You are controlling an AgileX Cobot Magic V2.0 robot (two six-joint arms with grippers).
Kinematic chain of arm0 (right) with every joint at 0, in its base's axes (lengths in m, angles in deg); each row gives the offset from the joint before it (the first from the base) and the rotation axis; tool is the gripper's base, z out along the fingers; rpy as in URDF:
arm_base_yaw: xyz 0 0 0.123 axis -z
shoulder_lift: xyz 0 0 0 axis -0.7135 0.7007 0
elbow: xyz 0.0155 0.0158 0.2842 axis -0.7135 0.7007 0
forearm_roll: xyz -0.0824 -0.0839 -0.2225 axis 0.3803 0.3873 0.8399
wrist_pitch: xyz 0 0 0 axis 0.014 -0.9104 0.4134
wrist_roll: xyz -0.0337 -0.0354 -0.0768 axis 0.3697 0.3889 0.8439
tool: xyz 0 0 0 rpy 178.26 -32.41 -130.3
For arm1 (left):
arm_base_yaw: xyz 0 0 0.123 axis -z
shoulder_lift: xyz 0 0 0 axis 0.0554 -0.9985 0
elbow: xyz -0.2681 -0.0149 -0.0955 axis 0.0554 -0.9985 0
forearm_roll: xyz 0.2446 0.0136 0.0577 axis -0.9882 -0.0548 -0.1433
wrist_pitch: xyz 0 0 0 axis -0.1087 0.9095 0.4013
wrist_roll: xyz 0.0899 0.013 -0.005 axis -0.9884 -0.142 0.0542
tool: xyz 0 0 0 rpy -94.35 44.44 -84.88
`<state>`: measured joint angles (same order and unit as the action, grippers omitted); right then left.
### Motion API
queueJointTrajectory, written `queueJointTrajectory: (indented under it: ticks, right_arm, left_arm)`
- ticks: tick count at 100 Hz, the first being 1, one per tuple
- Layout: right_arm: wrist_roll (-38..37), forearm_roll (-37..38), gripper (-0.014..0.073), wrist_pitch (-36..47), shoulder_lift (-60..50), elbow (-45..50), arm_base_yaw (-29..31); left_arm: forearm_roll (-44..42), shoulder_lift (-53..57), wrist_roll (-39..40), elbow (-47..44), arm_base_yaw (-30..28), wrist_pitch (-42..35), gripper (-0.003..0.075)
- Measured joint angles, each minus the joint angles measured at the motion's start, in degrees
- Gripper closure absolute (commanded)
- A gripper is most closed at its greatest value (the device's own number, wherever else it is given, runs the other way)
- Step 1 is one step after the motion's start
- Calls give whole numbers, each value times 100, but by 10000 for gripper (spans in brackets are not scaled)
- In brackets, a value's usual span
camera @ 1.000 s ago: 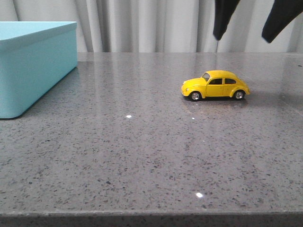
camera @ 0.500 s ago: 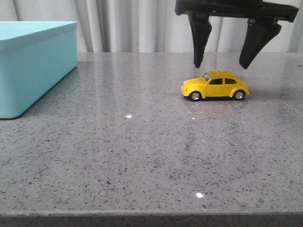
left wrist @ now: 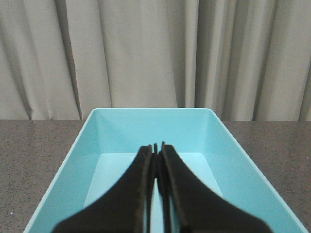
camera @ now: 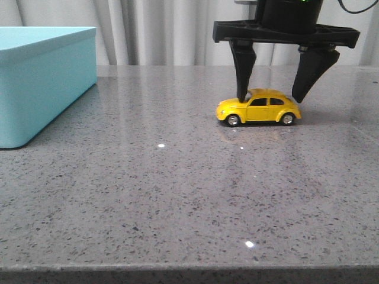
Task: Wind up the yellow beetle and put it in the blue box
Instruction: 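Grasp the beetle with the right gripper and carry it toward the blue box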
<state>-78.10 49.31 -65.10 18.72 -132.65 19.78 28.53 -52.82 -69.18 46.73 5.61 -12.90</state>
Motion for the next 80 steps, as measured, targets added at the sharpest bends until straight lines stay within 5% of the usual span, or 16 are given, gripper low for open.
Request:
queueJointTrajectory:
  ticks: [80]
  right_arm:
    - [-26,1061,24,-540,-41,-31,618]
  left_arm:
    - [0,0,0,0,0,-10,739]
